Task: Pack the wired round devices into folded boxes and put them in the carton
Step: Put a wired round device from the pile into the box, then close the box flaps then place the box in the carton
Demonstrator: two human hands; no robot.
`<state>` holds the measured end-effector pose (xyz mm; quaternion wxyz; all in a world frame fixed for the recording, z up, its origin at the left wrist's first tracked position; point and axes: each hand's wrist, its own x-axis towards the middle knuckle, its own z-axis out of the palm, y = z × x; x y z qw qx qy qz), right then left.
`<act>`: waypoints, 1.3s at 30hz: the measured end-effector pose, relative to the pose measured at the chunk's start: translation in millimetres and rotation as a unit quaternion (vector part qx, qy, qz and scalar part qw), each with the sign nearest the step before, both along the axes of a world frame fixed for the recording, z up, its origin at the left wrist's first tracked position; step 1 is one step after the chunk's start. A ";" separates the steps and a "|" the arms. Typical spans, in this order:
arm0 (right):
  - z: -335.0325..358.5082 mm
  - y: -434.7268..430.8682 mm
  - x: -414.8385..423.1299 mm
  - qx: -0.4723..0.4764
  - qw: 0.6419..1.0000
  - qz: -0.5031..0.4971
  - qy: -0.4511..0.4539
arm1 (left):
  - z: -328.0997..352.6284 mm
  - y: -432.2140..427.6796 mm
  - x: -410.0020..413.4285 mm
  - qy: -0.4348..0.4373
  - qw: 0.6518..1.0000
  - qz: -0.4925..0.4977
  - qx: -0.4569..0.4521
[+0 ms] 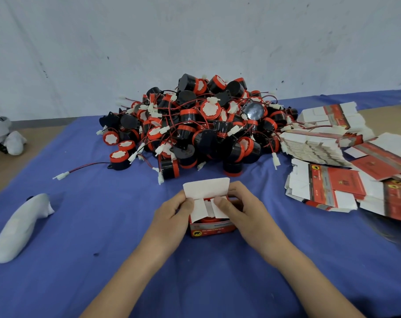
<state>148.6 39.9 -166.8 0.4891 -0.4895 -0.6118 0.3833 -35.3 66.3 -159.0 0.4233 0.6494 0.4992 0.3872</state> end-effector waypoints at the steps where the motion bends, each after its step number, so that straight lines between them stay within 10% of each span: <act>1: -0.2 0.4 1.6 -0.004 1.000 -0.001 -0.001 | -1.4 0.7 -1.3 0.009 1.000 0.000 0.004; 39: -5.2 -26.6 21.7 0.185 0.910 -0.006 -0.370 | -8.9 -19.8 -33.7 0.165 0.959 -0.150 0.175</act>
